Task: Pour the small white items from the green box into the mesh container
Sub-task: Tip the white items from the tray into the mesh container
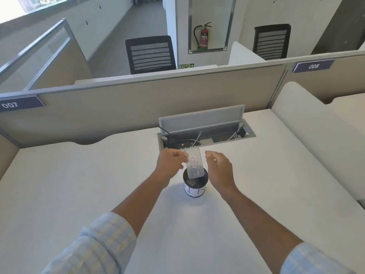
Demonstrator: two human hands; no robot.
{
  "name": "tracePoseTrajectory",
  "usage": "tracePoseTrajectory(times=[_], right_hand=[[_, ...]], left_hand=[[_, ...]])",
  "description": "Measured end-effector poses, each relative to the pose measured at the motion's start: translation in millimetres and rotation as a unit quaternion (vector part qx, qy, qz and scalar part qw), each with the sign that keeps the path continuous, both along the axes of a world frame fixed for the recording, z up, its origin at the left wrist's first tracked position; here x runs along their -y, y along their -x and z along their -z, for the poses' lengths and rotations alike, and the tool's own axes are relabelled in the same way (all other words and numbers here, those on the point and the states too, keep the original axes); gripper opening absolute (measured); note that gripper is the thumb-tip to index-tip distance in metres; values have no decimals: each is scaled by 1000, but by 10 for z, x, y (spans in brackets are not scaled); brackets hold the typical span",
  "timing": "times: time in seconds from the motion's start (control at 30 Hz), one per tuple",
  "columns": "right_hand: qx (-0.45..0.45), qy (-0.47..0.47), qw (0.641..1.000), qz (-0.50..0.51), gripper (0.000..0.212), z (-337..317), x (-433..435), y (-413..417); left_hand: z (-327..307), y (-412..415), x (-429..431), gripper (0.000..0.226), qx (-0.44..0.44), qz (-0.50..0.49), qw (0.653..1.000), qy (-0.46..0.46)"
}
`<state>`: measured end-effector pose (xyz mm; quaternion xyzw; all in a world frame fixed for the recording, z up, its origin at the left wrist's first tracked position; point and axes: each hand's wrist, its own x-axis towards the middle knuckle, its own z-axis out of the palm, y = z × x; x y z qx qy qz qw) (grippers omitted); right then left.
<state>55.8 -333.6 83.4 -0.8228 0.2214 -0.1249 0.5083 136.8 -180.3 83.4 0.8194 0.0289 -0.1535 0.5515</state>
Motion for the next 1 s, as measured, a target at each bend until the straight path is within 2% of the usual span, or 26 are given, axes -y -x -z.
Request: tracePoseTrajectory(times=[0.23,0.37,0.47,0.53,0.67,0.8,1.0], right_hand=[[-83,80,993,-11,39,249,6,-4],[-111,95,989,-40,44,326,-25,70],[-124,98,985,-68,50,318,-76,134],[-118,93,985,-83,57,283,-110,183],[-97,72,990,-78,44,263,-130,234],[-110,54,991,-58,52,220,-105,298],[-85,27,992,-86,49,164,-178,389]], left_hand=[[175,-90,39,24,42,6,999,-30],[284,-41,25,12,62,7,997,-40],[341,0,23,12,84,6,996,-41],[363,23,28,13,98,5,994,-39],[385,69,40,12,126,2,991,-47],[418,114,28,11,153,6,987,-56],[468,193,31,12,196,21,977,-80]])
